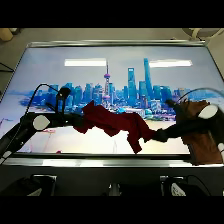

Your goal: Fold the shirts.

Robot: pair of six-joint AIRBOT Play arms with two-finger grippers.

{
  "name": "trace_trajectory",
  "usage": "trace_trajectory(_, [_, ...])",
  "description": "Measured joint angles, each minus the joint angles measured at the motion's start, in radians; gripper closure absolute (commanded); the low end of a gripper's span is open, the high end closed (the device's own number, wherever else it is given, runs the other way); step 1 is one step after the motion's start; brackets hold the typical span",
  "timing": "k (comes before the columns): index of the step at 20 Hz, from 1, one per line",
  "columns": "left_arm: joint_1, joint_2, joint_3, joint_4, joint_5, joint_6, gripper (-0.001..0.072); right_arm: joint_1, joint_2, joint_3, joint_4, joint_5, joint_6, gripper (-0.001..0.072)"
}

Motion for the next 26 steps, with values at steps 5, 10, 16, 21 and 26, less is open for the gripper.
trace_trajectory(5, [0.001, 0.0, 0.001, 0.0, -0.01, 0.001, 0.0683, 0.166, 0.018, -0.238, 0.129, -0.232, -0.008, 0.0112])
trace_trajectory(10, [0.001, 0.0, 0.001, 0.0, -0.032, 0.001, 0.0683, 0.253, -0.073, -0.288, 0.304, -0.409, -0.055, 0.0317])
trace_trajectory(16, [0.001, 0.006, 0.023, 0.002, -0.054, 0.001, 0.0684, 0.27, -0.103, -0.212, 0.417, -0.429, -0.147, 0.0692])
trace_trajectory(21, [0.013, 0.088, 0.22, 0.101, -0.132, 0.001, 0.0683, 0.272, 0.032, 0.207, 0.125, -0.29, -0.094, 0.0692])
trace_trajectory(26, [0.07, 0.25, 0.587, 0.158, -0.192, -0.006, 0.0683, 0.273, 0.231, 0.829, -0.375, -0.289, 0.078, 0.0692])
